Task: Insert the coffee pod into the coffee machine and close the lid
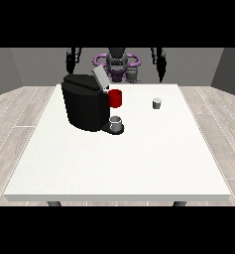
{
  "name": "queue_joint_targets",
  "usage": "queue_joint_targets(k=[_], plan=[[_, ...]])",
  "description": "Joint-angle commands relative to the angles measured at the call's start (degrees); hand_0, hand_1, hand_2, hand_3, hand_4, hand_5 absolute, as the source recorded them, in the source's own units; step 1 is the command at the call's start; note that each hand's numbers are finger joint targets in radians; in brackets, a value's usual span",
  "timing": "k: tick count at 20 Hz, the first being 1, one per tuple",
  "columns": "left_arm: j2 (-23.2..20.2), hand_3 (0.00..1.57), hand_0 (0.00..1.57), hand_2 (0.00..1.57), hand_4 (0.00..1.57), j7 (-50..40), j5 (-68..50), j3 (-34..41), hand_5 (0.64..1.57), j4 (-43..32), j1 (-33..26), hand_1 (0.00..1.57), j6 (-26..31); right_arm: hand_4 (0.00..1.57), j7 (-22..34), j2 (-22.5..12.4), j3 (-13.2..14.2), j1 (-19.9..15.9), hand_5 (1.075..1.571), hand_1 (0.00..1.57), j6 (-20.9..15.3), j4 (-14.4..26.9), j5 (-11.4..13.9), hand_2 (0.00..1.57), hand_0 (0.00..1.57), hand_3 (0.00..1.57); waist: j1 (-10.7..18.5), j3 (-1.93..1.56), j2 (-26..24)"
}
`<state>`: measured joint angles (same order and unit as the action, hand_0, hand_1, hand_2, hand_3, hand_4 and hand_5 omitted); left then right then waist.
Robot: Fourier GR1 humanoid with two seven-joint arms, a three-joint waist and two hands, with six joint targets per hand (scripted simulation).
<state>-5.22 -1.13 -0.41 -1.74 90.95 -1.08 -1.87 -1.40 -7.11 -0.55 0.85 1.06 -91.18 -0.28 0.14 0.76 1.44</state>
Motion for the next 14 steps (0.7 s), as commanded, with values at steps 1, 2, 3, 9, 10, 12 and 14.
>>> queue_joint_targets(k=[1, 2, 3, 9, 10, 12, 14], plan=[[-2.6, 0.00, 0.00, 0.00, 0.00, 1.6, -0.7, 1.2, 1.571, -1.6, -0.1, 0.00, 3.8, 0.00, -0.3, 2.5, -2.2, 1.1, 1.571, 0.00, -1.4, 1.5, 2.3, 0.00, 0.00, 0.00, 0.2, -0.75, -1.5], [-3.7, 0.00, 0.00, 0.00, 0.00, 2.8, 1.8, -1.8, 1.571, 0.1, -1.1, 0.00, 5.3, 0.00, -1.3, 0.5, 2.1, -1.8, 1.571, 0.00, -1.5, 4.0, 0.5, 0.00, 0.00, 0.00, 1.7, -0.77, -0.5], [-7.3, 0.00, 0.00, 0.00, 0.00, 5.8, 1.0, -0.2, 1.571, 0.3, -1.9, 0.00, 8.6, 0.00, 2.8, -0.4, 3.3, -2.7, 1.571, 0.00, -0.7, 2.2, -1.6, 0.00, 0.00, 0.00, 2.5, -0.75, -1.5], [-16.4, 0.00, 0.00, 0.00, 0.00, 12.5, 8.1, -0.1, 1.571, -2.0, -0.5, 0.00, 12.6, 0.00, -0.5, 2.0, 1.0, 0.0, 1.571, 0.00, -9.6, 1.9, 7.5, 0.00, 0.00, 0.00, -1.3, -0.70, -1.2], [-17.6, 0.00, 0.00, 0.00, 0.00, 12.3, 8.7, 0.2, 1.571, -1.9, 1.5, 0.00, 13.2, 0.00, -2.9, 1.0, 3.2, -2.0, 1.571, 0.00, -9.5, 4.3, 6.8, 0.00, 0.00, 0.00, -0.8, -0.75, 1.4], [-18.5, 0.00, 0.00, 0.00, 0.00, 7.4, 10.5, 0.6, 1.571, -3.1, 4.4, 0.00, 12.7, 0.00, -2.6, 1.1, 1.8, -1.8, 1.571, 0.00, -8.5, 3.6, 7.1, 0.00, 0.00, 0.00, -3.4, -0.77, 1.5], [-21.2, 0.00, 0.00, 0.00, 0.00, 7.3, 10.5, 3.3, 1.571, -7.2, 6.6, 0.00, 14.2, 0.00, -2.1, 4.0, -2.3, -0.9, 1.571, 0.00, -10.5, 1.8, 10.2, 0.00, 0.00, 0.00, -4.9, -0.75, 1.9]])
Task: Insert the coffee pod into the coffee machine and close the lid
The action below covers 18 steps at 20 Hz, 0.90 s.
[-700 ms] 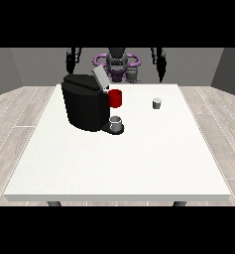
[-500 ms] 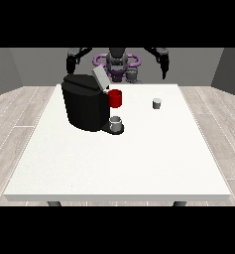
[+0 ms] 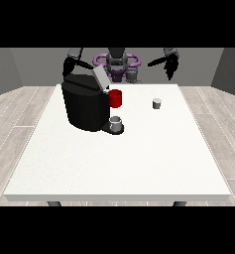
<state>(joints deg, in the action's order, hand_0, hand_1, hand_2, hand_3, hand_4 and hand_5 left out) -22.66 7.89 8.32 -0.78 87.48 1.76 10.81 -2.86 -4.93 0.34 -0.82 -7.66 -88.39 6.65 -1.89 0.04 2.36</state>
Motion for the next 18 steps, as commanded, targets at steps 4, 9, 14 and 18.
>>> queue_joint_targets(k=[4, 9, 14, 18], plan=[[-4.9, 0.00, 0.00, 0.00, 0.00, -0.1, 3.6, 2.8, 1.571, -11.0, 8.3, 0.00, 3.9, 0.00, 2.6, 2.5, -2.9, -4.8, 1.571, 0.00, -2.9, -1.6, 3.6, 0.00, 0.00, 0.00, -3.3, -0.02, 3.4], [-6.6, 0.00, 0.00, 0.00, 0.00, -1.7, 8.7, 2.2, 1.571, -17.8, 13.9, 0.00, 2.9, 0.00, 8.0, 2.7, -4.5, -8.3, 1.571, 0.00, 0.2, -3.5, 2.1, 0.00, 0.00, 0.00, -7.5, 0.00, 7.0], [-7.6, 0.00, 0.00, 0.00, 0.00, -1.2, 12.2, 1.9, 1.571, -24.1, 17.8, 0.00, 4.2, 0.00, 4.1, 2.2, -3.3, -8.1, 1.571, 0.00, -0.3, 0.9, 2.9, 0.00, 0.00, 0.00, -6.8, -0.03, 8.8], [-4.3, 0.00, 0.00, 0.00, 0.00, 0.6, 17.8, -1.1, 1.571, -26.6, 18.9, 0.00, -1.2, 0.00, 3.8, 4.8, -3.6, -10.5, 1.571, 0.00, -3.3, 3.7, 1.3, 0.00, 0.00, 0.00, -5.4, -0.04, 11.3]])
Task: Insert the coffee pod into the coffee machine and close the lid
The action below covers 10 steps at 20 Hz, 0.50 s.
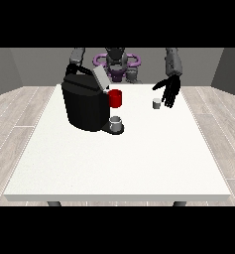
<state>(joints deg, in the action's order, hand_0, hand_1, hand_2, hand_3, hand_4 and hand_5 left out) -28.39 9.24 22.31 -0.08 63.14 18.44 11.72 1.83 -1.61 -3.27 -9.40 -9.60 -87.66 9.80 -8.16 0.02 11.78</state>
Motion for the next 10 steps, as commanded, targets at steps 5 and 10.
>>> queue_joint_targets(k=[5, 10], plan=[[2.0, 0.49, 0.49, 0.72, 0.00, 4.2, 7.5, -1.4, 1.571, -7.2, 4.8, 0.49, -4.7, 0.00, -2.8, 1.5, -0.2, -2.6, 1.571, 0.00, -3.5, 8.5, -0.6, 0.00, 0.00, 0.00, 3.5, -0.02, 0.2], [4.6, 0.82, 0.89, 0.96, 0.38, 3.8, 14.5, -4.3, 1.571, -8.5, 6.3, 0.89, -12.0, 0.00, -2.1, -1.6, 3.5, -5.2, 1.571, 0.00, 1.0, 10.7, -2.1, 0.00, 0.00, 0.00, 2.4, -0.02, -0.1]])
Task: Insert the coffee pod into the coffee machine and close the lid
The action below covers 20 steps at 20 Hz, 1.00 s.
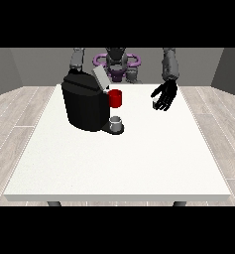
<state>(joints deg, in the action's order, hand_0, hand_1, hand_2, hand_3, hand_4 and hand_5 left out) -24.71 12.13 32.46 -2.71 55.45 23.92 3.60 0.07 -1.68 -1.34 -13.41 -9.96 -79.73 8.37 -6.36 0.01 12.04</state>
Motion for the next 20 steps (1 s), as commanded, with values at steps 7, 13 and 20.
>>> queue_joint_targets(k=[7, 13, 20], plan=[[-1.8, 0.81, 0.76, 0.95, 0.34, 3.1, 10.8, -3.9, 1.571, -7.4, 4.4, 0.76, -2.8, 0.00, -3.8, 1.6, -1.7, -0.2, 1.571, 0.00, -1.7, 4.5, 0.6, 0.00, 0.00, 0.00, -1.0, -0.01, 0.9], [-3.3, 0.81, 0.75, 0.94, 0.37, 3.1, 14.7, -4.4, 1.571, -12.6, 6.4, 0.75, -1.2, 0.00, -3.9, 1.6, -1.3, -1.4, 1.571, 0.00, -0.1, 6.0, 0.6, 0.00, 0.00, 0.00, -1.4, 0.00, 1.8], [2.4, 1.01, 1.04, 1.12, 0.40, 2.1, 19.0, -5.4, 1.571, -14.9, 6.6, 1.04, -1.5, 0.00, -3.4, 0.5, 1.4, 0.1, 1.571, 0.00, 0.8, 10.1, -1.2, 0.00, 0.00, 0.00, 0.2, -0.01, -4.5]])
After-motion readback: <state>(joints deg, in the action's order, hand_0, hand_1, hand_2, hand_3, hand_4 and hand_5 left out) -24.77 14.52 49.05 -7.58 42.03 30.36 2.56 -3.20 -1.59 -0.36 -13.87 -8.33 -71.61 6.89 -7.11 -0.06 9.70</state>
